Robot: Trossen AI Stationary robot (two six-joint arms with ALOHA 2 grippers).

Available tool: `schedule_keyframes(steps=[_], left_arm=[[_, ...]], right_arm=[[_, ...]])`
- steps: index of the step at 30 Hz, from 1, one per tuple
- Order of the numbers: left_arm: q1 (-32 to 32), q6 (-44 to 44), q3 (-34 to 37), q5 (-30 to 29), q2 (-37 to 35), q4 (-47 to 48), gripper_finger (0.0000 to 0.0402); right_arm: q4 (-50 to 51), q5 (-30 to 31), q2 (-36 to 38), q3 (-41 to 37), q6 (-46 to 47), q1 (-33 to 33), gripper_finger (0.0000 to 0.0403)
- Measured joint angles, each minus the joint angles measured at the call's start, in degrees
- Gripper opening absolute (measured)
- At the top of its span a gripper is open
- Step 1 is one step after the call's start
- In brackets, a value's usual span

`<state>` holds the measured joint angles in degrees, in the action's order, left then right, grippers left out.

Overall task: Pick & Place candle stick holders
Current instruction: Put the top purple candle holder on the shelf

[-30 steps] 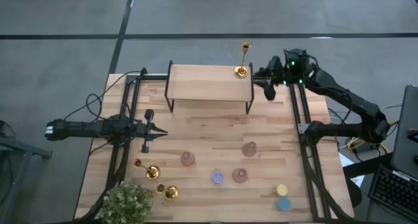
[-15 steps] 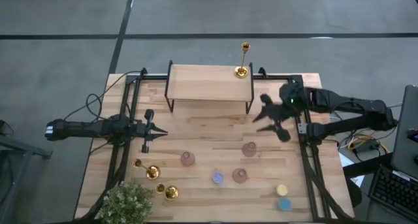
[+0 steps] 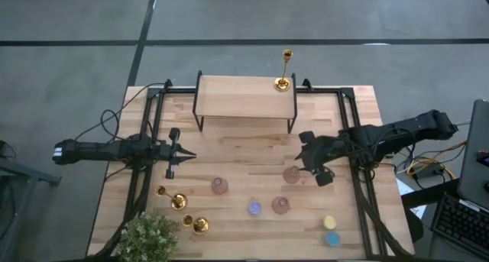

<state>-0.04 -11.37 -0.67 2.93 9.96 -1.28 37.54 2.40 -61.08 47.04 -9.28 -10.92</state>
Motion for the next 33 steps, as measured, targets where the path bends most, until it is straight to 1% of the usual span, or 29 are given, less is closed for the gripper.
schedule_keyframes(steps=[4, 11, 18, 20, 23, 26, 33], left_arm=[[0.01, 0.0, 0.0, -0.01, 0.0, 0.0, 0.0035], [-0.01, -0.01, 0.0, -0.01, 0.0, 0.0, 0.0035], [0.0, 0.0, 0.0, -0.01, 0.0, 0.0, 0.0035], [0.01, 0.01, 0.0, 0.0, 0.0, 0.0, 0.0035], [0.01, 0.0, 0.0, -0.01, 0.0, 0.0, 0.0035], [-0.01, 0.0, 0.0, 0.01, 0.0, 0.0, 0.0035], [0.0, 0.01, 0.0, 0.01, 0.0, 0.0, 0.0035]], right_arm=[[0.22, 2.24, -2.73, -1.94, 0.22, -0.38, 0.0164], [0.13, 2.49, -7.65, -2.29, 0.3, -2.99, 0.016], [-0.02, 8.1, -12.3, -2.29, 0.34, -6.78, 0.0145], [-0.2, 8.44, -13.3, -2.29, 0.39, -7.28, 0.0139], [-0.09, 9.85, -14.2, -2.29, 1.4, -7.78, 0.0126], [-0.16, 10.01, -14.84, -2.29, 1.69, -7.9, 0.0108], [-0.2, 10.18, -15.56, -2.07, 1.53, -7.95, 0.0043]])
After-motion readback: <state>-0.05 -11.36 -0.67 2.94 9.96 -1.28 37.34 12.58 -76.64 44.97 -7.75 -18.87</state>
